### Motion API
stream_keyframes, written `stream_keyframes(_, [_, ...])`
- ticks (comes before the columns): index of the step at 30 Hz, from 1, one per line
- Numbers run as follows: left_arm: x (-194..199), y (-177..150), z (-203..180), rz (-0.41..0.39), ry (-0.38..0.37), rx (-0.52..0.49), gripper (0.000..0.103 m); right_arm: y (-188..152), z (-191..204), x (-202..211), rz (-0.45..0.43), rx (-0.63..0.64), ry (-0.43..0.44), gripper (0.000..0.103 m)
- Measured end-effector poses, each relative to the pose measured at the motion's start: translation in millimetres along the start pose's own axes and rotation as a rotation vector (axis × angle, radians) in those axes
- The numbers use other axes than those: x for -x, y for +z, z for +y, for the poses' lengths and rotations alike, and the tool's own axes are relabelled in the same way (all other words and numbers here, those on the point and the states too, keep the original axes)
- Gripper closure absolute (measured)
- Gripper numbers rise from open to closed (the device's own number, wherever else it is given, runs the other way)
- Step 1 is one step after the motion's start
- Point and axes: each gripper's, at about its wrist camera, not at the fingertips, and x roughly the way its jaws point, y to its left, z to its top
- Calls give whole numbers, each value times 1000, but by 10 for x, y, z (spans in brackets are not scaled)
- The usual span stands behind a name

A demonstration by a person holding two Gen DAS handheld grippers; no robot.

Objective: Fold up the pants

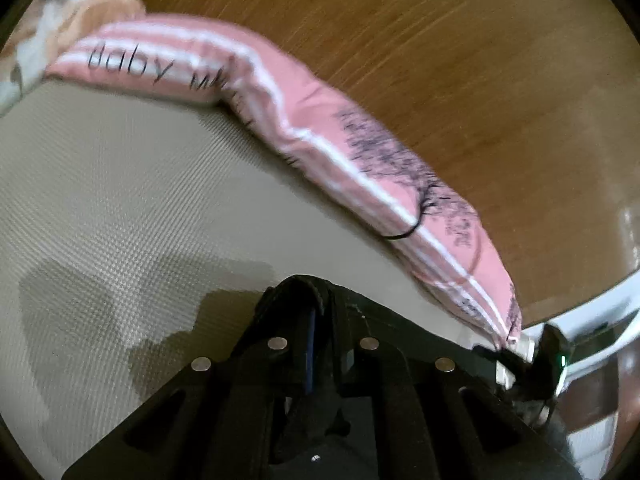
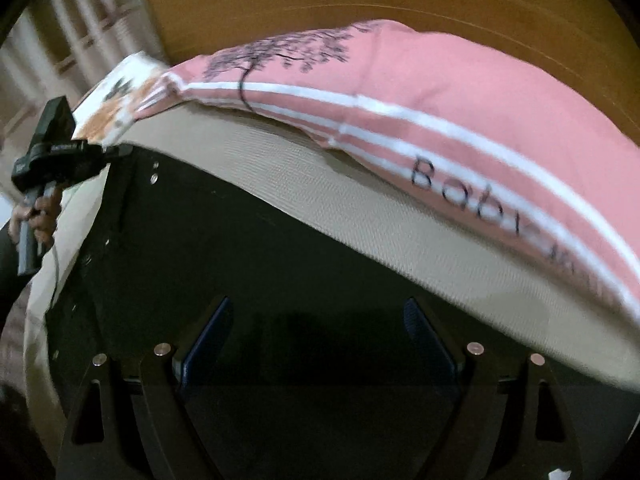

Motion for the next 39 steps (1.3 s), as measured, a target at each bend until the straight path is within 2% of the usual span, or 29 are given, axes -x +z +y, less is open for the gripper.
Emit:
stream_keyframes(3, [146,-21,-135,-22,-26,-30,97,170,-83,12,56,104,58,19])
stream_keyframes(5, [241,-48,-201,-39,-32,-51,97,268,-140,-6,98,156,105,23])
stream_keyframes(8, [351,-90,-274,-66,-41,-70,97,404,-249,-106,178,198,152,26])
stream_keyframes(11, [397,-110,-323,-73,-40,-76,97,503,-316,-257,232,214,207,32])
stream_keyframes(15, [457,-141,-365,-82,-42,-93,97,604,-312,-463,280,244,293,34])
stream_keyframes(19, [442,-147,-360,-83,-38,-107,97,585,-295,-698,359,281,371,54])
stream_keyframes(22, [416,-128,-305,-78,-24,-88,97,585,-388,-717,362,263,392,63])
stream_keyframes(24, [393,-118,-284,-71,-17,-76,97,548,-449,-686,385,273,367,66])
stream_keyframes(26, [383,-125,-286,-72,-7,-82,97,465,-505,-653,428,285,340,76])
stream_keyframes(30, [374,-140,-312,-74,15,-93,97,357,-594,-528,439,277,266,85])
stream_keyframes(34, [386,-148,-362,-72,42,-117,97,254,-583,-370,407,278,182,92])
stream_keyframes(39, [518,-207,-454,-71,62,-168,97,99,-336,47,283,288,57,94])
